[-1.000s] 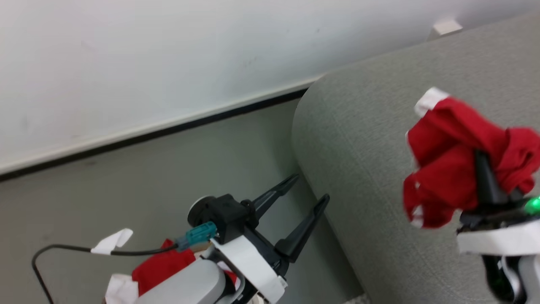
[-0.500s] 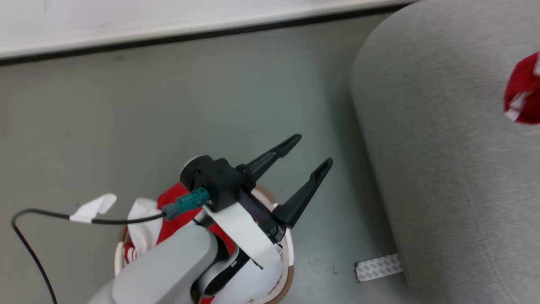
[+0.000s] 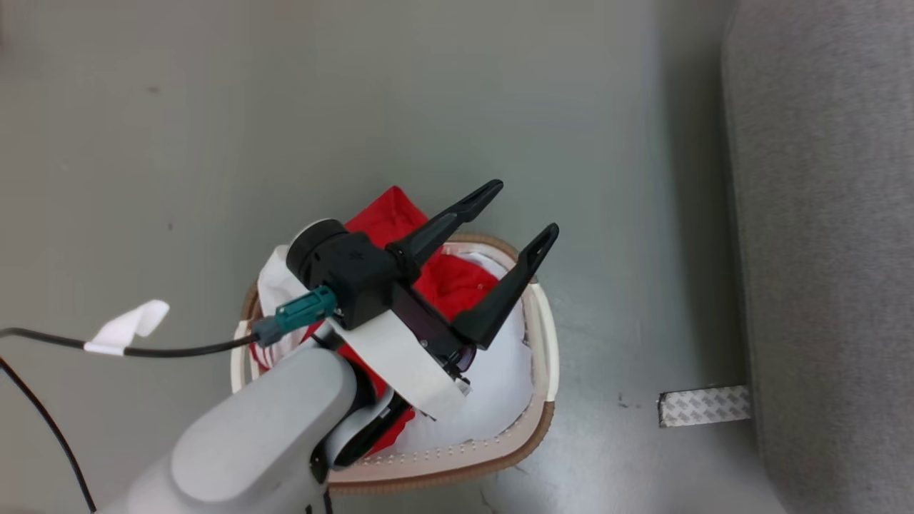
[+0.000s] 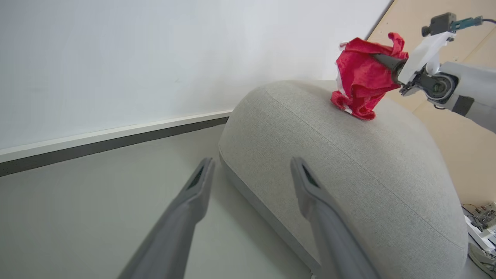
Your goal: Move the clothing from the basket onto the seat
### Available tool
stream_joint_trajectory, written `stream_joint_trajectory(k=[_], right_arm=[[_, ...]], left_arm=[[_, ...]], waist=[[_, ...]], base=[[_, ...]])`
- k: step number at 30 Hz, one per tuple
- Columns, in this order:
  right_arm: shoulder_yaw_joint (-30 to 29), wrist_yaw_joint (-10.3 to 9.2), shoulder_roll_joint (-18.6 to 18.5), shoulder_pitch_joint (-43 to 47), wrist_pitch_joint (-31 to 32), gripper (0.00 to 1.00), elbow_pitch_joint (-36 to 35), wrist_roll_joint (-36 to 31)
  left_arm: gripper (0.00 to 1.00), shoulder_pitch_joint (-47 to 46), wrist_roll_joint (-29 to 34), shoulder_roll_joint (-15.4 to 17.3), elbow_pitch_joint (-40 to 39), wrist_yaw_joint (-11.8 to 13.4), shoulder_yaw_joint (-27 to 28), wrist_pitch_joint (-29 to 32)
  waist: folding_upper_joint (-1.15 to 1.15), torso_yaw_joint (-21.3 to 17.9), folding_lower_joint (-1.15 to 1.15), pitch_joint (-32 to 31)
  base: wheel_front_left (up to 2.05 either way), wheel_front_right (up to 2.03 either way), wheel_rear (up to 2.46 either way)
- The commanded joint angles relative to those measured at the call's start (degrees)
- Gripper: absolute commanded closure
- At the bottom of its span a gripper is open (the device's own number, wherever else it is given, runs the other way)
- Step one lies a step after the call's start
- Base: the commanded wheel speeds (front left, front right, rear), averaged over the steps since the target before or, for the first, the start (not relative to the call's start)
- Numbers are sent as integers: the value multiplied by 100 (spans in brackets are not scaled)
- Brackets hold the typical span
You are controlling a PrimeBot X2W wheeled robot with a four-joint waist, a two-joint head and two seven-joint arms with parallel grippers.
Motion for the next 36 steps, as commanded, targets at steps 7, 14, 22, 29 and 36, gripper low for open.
stream_joint_trajectory(k=[7, 14, 22, 29, 36], right_arm=[[460, -13, -142, -226, 1065, 49, 1194, -12], [1105, -13, -209, -68, 1316, 0, 1500, 72], [1971, -13, -284, 688, 1916, 0, 1355, 506], [2499, -13, -661, 1299, 2274, 0, 361, 869], [2431, -13, -526, 1625, 2001, 0, -1066, 1092]], left_arm=[[0, -65, -21, 19, 118, -11, 28, -77], [0, 178, -132, 47, 302, 10, 98, -192], [0, 963, -391, 155, 582, 151, 336, -325], [0, 1836, -594, 344, 474, 402, 820, -361], [0, 2573, -648, 513, 154, 698, 1641, -360]], waist=[[0, 130, -1, 90], [0, 34, -1, -442], [0, -224, -1, -1840], [0, -435, -1, -2952], [0, -394, -1, -3600]], base=[[0, 0, 0], [0, 0, 0], [0, 0, 0], [0, 0, 0], [0, 0, 0]])
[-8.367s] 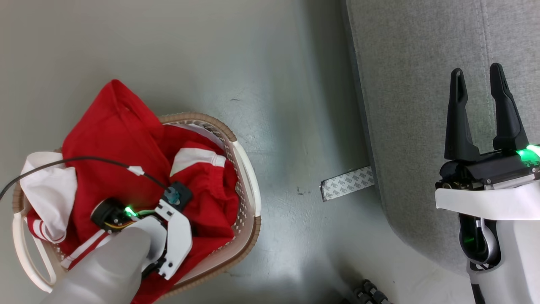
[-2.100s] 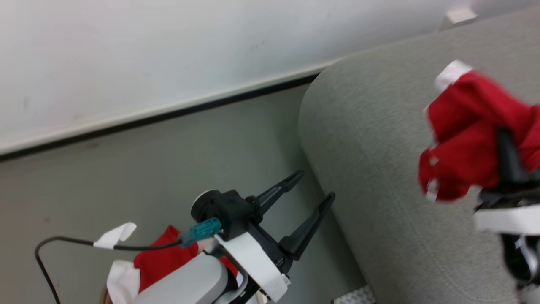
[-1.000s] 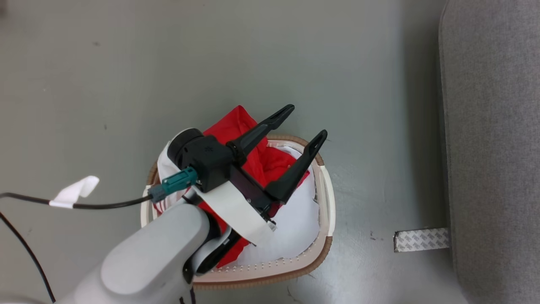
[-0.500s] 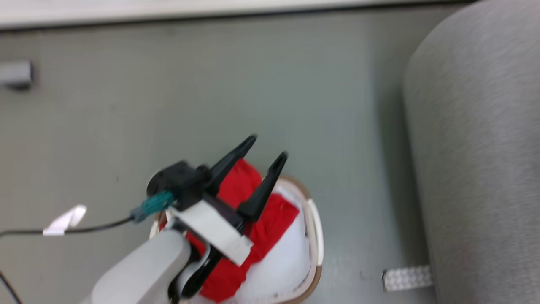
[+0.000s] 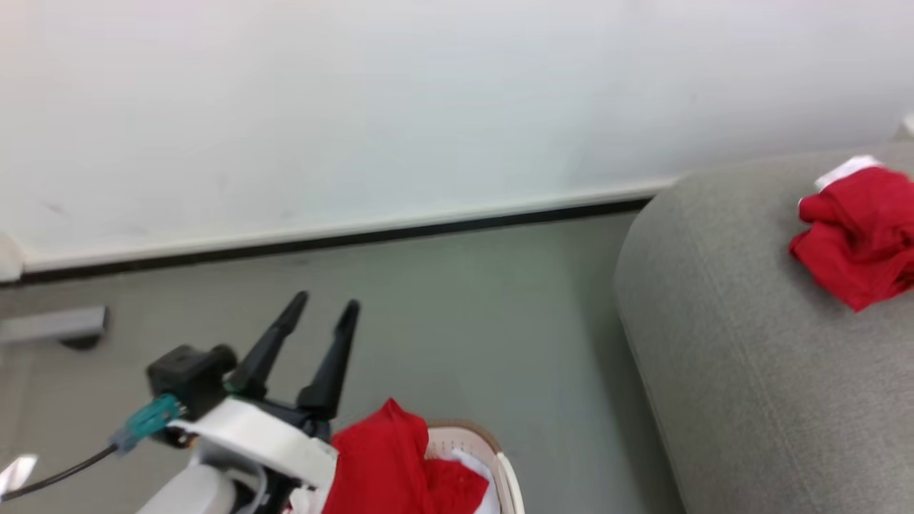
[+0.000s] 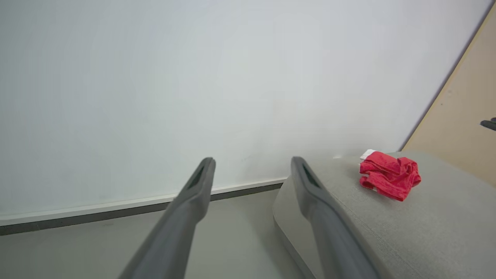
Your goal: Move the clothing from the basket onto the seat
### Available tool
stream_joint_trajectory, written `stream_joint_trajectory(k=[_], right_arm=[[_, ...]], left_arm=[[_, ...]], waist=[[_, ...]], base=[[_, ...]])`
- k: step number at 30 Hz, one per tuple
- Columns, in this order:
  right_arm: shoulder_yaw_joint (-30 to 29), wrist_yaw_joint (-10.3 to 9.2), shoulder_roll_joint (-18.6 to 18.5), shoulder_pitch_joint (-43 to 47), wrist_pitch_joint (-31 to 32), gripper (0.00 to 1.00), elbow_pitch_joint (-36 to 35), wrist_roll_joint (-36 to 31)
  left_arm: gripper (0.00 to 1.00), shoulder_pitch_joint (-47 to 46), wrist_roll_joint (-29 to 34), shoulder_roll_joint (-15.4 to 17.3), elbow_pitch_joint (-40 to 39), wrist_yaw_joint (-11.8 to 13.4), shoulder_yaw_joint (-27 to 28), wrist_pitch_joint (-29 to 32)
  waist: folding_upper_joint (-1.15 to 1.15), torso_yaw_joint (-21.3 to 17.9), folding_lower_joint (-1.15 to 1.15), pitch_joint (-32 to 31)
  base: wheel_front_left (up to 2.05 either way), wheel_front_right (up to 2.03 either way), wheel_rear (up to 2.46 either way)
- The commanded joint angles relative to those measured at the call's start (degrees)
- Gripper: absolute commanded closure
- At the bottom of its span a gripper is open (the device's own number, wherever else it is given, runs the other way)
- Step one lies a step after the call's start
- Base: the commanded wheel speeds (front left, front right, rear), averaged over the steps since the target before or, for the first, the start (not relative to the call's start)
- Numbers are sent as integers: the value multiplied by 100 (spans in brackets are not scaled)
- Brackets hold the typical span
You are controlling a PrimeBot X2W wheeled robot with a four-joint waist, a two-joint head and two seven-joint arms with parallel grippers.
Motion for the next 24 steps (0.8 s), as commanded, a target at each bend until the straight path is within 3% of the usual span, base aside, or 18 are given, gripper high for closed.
stream_joint_trajectory(k=[1, 6, 9, 15, 22, 24], right_arm=[[-55, -14, 185, 157, -144, 0, -308, 48], [-204, -14, 702, 506, -388, 0, -1155, 50], [-359, -14, 862, 729, -494, 0, -1415, -36], [-736, -14, 1706, 1587, -992, 0, -2068, -271], [-1011, -14, 2481, 2607, -1923, 0, -2164, -778], [-977, -12, 2676, 2900, -2167, 0, -2178, -925]], left_arm=[[0, 256, -26, 75, -73, 82, 208, -1], [0, 699, 173, 197, -247, 195, 763, -2], [0, 854, 169, 108, -321, 246, 978, -3], [0, 1436, 302, 19, -376, 306, 1515, -3], [0, 2021, 643, -283, -265, 290, 2149, -3], [0, 2181, 740, -503, -277, 274, 2332, -3]], waist=[[0, -22, 3, -437], [0, 195, 3, -622], [0, 332, 3, -696], [0, 614, 3, -776], [0, 863, 3, -828], [0, 929, 3, -840]], base=[[0, 0, 0], [0, 0, 0], [0, 0, 0], [0, 0, 0], [0, 0, 0], [0, 0, 0]])
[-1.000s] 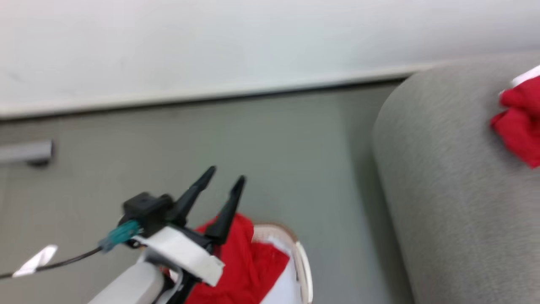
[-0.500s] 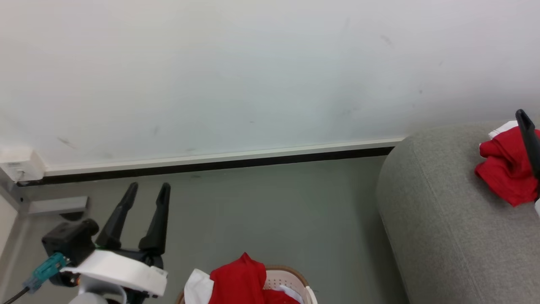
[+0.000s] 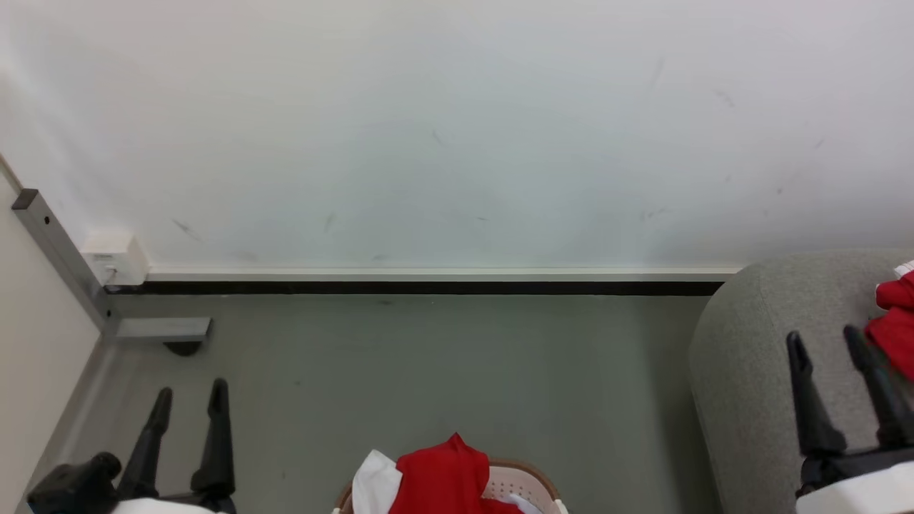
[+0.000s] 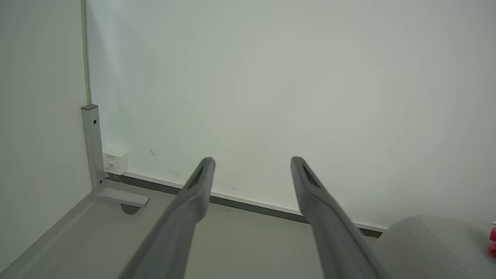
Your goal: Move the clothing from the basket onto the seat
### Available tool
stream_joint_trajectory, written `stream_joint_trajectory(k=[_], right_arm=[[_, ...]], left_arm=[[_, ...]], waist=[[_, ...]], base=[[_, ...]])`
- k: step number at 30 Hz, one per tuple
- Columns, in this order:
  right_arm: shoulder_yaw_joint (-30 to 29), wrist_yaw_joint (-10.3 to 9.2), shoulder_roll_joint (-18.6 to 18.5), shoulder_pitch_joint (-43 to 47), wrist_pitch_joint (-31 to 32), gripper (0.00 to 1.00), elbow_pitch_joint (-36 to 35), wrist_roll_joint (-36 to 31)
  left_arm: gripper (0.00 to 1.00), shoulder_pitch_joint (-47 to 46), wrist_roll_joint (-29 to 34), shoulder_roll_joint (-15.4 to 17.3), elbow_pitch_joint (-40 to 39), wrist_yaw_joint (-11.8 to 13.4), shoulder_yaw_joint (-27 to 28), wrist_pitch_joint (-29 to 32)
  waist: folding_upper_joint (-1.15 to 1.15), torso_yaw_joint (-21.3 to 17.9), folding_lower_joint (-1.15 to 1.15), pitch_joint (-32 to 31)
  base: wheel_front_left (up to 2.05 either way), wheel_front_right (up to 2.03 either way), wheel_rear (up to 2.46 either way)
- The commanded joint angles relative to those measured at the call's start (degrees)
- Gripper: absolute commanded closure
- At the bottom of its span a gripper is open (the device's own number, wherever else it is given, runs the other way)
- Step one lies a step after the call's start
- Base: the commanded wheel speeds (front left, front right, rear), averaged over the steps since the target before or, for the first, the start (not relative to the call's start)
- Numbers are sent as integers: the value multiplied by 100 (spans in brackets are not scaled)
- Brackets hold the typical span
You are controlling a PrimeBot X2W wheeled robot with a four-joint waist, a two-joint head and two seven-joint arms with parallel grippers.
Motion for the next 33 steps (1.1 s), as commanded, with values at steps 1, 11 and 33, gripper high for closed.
stream_joint_trajectory(k=[1, 11, 33], right_arm=[[60, -9, 61, 166, -101, 0, 9, -26], [486, -9, 427, 544, -605, 0, 283, -274], [618, -9, 440, 250, -712, 0, 418, -320]], left_arm=[[0, 135, 137, -54, -2, -28, 53, -2], [0, 526, 817, -685, -43, -431, 578, -2], [0, 336, 1243, -1139, 361, -1006, 894, -3]], waist=[[0, 60, 1, -12], [0, 105, 1, 50], [0, -78, 1, 243]], base=[[0, 0, 0], [0, 0, 0], [0, 0, 0]])
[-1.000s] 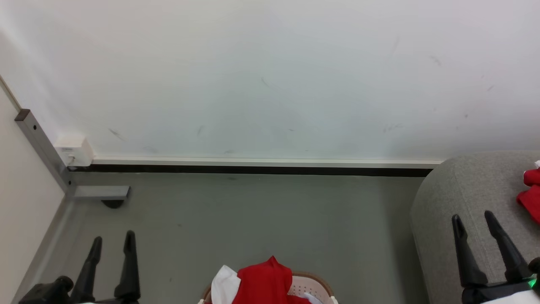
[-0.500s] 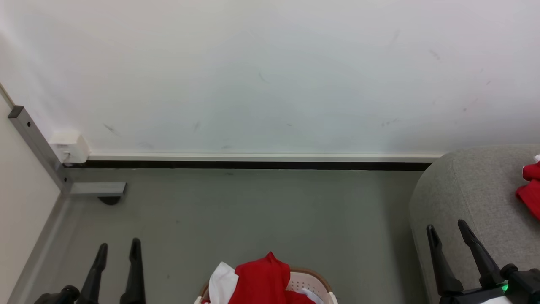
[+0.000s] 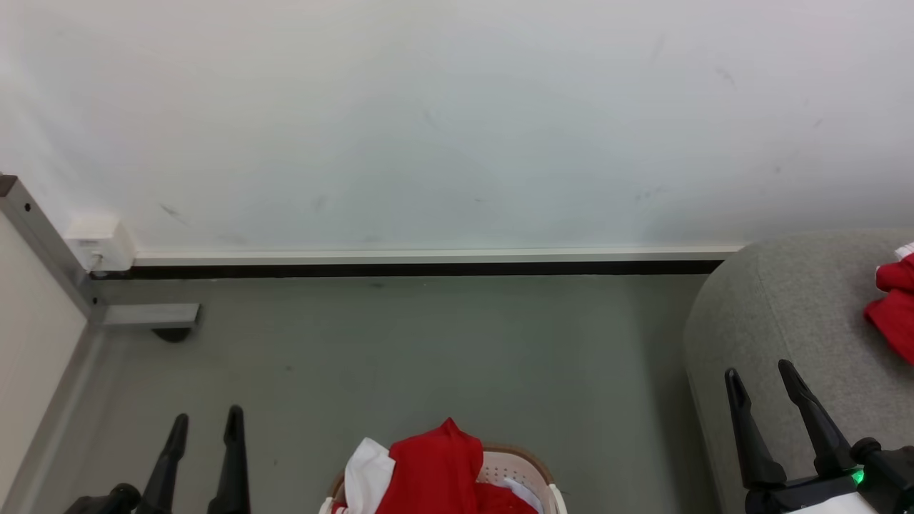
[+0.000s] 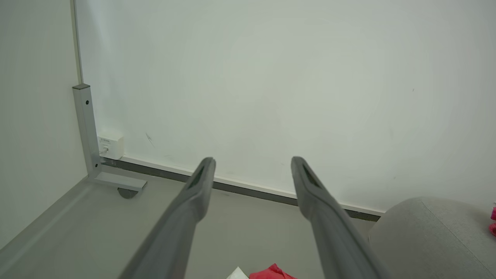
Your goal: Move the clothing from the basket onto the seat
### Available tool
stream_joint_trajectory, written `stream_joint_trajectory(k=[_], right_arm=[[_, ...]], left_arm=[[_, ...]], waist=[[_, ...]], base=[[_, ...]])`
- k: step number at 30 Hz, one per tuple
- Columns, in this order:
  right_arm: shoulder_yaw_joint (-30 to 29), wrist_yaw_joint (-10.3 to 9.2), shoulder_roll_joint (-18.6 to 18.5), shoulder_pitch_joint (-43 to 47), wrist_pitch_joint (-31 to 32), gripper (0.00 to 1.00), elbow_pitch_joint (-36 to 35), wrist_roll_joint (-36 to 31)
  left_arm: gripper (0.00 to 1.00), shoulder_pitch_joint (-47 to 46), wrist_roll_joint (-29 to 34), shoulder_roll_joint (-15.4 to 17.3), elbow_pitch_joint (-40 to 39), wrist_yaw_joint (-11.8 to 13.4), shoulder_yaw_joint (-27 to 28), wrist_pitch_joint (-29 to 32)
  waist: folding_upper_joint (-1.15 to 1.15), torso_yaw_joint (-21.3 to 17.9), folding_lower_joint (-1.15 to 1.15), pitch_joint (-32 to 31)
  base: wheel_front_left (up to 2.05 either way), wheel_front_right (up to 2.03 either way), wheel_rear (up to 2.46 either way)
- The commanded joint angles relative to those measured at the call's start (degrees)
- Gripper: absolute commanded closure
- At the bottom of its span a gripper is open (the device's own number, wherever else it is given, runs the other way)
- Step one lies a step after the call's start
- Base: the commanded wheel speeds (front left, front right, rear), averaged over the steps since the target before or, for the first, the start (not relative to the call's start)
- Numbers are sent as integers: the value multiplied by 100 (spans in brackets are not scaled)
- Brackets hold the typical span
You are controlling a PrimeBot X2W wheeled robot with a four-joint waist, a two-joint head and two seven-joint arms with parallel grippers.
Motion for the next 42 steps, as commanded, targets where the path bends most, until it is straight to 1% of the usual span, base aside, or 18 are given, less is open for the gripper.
stream_joint_trajectory(k=[1, 9, 14, 19, 23, 29, 30, 39, 42], right_arm=[[-10, -11, 9, -44, -33, 0, 17, -38], [75, -11, -39, -329, -51, 0, 34, 28], [69, -11, -25, -567, -73, 0, 54, 50], [140, -11, 34, -811, -126, 0, 19, 73], [135, -11, 84, -1073, -156, 0, -41, 80], [2, -11, 180, -1425, -200, 0, -174, -23], [-32, -11, 192, -1485, -198, 0, -198, -37], [-298, -11, 329, -1985, -203, 0, -578, -141], [-368, -11, 412, -2067, -204, 0, -659, -154]], left_arm=[[0, -80, 67, -12, 29, -46, -10, -3], [0, -374, 135, 47, 184, -135, -172, 102], [0, -718, 189, 57, 347, -117, -298, 287], [0, -1149, 226, 120, 647, -230, -519, 606], [0, -1524, 326, 190, 1007, -343, -755, 922], [0, -2189, 412, 197, 1721, -546, -1153, 1233], [0, -2311, 514, 254, 1901, -568, -1248, 1281], [0, -3412, 746, 272, 3434, -713, -1954, 1621], [0, -3791, 871, 279, 3966, -734, -2298, 1687]], waist=[[0, -54, 0, 34], [0, -377, 0, 334], [0, -561, 0, 612], [0, -728, 0, 1031], [0, -888, 0, 1484], [0, -1012, 0, 2200], [0, -1032, 0, 2313], [0, -1292, 0, 3378], [0, -1334, 0, 3721]], base=[[0, 0, 0], [0, 0, 0], [0, 0, 0], [0, 0, 0], [0, 0, 0], [0, 0, 0], [0, 0, 0], [0, 0, 0], [0, 0, 0]])
